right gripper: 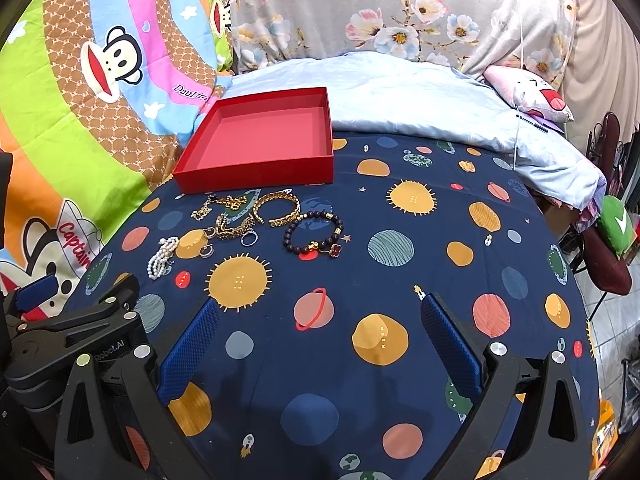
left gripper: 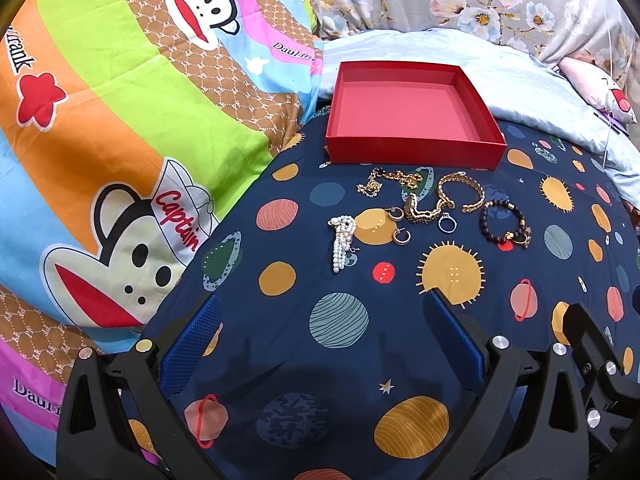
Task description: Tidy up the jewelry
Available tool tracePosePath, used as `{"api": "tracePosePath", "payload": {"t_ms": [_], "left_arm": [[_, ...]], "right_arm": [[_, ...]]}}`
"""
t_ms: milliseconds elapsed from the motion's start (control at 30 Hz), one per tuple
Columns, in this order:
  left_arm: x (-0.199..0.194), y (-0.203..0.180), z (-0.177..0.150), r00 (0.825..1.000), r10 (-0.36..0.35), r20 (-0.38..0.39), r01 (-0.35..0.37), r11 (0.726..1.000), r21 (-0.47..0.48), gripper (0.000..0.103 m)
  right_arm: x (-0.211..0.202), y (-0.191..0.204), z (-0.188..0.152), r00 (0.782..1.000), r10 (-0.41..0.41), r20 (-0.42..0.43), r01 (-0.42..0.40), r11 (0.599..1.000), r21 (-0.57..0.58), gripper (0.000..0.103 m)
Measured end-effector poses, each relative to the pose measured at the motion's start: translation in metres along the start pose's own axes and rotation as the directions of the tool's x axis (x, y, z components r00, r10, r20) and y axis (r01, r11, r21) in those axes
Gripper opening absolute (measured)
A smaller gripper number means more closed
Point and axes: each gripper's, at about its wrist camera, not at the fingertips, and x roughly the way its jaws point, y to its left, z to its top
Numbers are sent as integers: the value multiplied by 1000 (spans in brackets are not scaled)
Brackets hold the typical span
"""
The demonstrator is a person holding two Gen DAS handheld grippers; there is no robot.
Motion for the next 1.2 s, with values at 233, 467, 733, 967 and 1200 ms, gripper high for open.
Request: {"api": "tracePosePath", "payload": {"t_ms": [233, 467, 733, 967, 1200], "left_arm": [[22, 7, 2, 1000, -6, -15, 5, 1000, -22, 98], [56, 18, 8, 997, -38, -61, 34, 997, -68, 98], [91, 17, 17, 995, -67, -76, 61, 995, -73, 96], [118, 11, 26, 985, -122, -126, 111, 990, -85, 67], [112, 5, 26, 978, -175, -110, 170, 984, -52, 21]], "right_arm": [[22, -6, 2, 1000, -2, -25, 2, 1000, 2, 98], [45, -11, 2, 999, 1, -50, -1, 1000, 6, 98], [60, -14, 5, 999, 9, -53, -8, 1000, 5, 98], [72, -15, 7, 998, 22, -67, -21, 1000, 20, 98], [87, -16, 16, 994, 75, -83, -72, 997, 40, 98]]}}
